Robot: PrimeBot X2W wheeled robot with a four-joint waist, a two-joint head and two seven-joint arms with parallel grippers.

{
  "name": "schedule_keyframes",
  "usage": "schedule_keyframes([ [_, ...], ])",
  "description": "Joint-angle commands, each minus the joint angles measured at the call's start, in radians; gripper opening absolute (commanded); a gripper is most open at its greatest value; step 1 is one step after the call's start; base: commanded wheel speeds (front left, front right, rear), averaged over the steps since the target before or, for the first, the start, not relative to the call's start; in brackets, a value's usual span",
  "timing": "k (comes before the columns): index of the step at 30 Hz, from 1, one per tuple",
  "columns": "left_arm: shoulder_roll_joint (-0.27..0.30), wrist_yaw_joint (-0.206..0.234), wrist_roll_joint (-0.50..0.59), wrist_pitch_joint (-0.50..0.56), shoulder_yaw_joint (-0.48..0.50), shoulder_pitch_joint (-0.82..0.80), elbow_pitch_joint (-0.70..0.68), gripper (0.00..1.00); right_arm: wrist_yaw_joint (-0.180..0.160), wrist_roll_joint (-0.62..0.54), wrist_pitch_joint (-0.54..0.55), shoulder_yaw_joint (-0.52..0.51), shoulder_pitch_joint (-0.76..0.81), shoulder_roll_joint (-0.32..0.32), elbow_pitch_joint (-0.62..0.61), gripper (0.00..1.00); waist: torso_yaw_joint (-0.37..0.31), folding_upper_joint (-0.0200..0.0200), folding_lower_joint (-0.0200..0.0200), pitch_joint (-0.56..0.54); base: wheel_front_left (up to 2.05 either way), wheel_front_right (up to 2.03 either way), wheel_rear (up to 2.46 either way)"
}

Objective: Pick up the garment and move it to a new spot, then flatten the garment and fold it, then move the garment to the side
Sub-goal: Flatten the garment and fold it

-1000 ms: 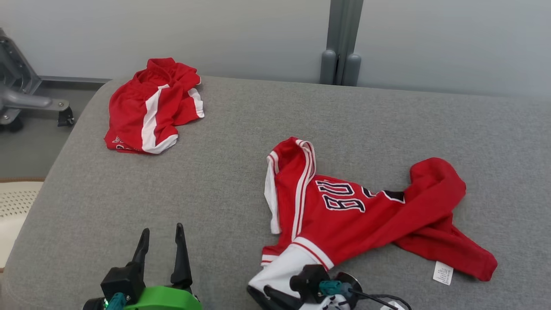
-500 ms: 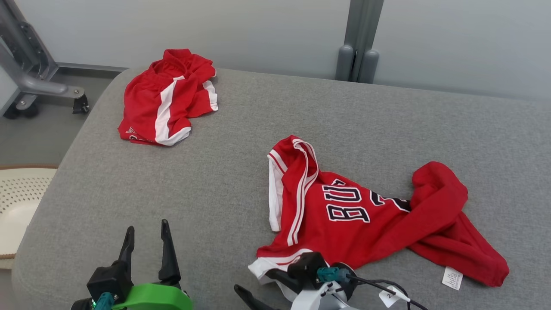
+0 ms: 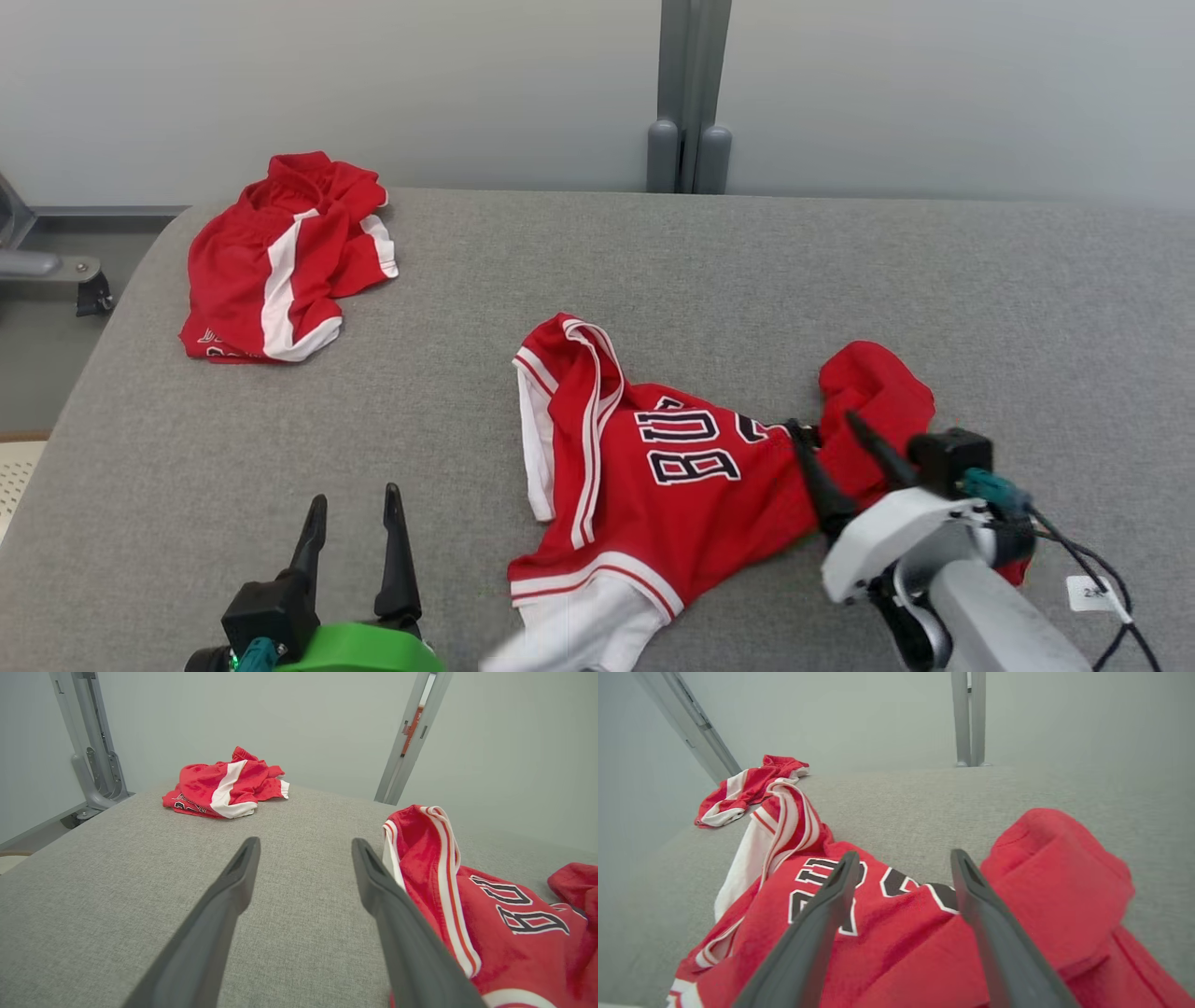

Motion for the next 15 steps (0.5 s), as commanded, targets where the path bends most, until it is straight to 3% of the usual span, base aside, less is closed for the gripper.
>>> schedule_keyframes([
  [1,0.003,0.002,-0.004,-0.001,-0.004,0.012,0.002,1.0,-0.001,-0.021,-0.005,-0.044,0.018,-0.002,0.011,1.0,-0.004,-0.0001,0.0,-0.004,0.0,0.0,0.0],
  [7,0.003,-0.004,0.005,-0.001,-0.019,0.011,0.01,1.0,-0.001,-0.104,0.054,-0.236,0.011,-0.027,0.051,1.0,0.011,-0.0001,0.0,0.004,0.0,0.0,0.0],
  [15,0.003,-0.011,0.018,-0.001,-0.024,0.006,0.017,1.0,-0.001,-0.109,0.142,-0.413,-0.034,-0.034,0.124,1.0,0.043,-0.0001,0.0,0.016,0.0,0.0,0.0],
])
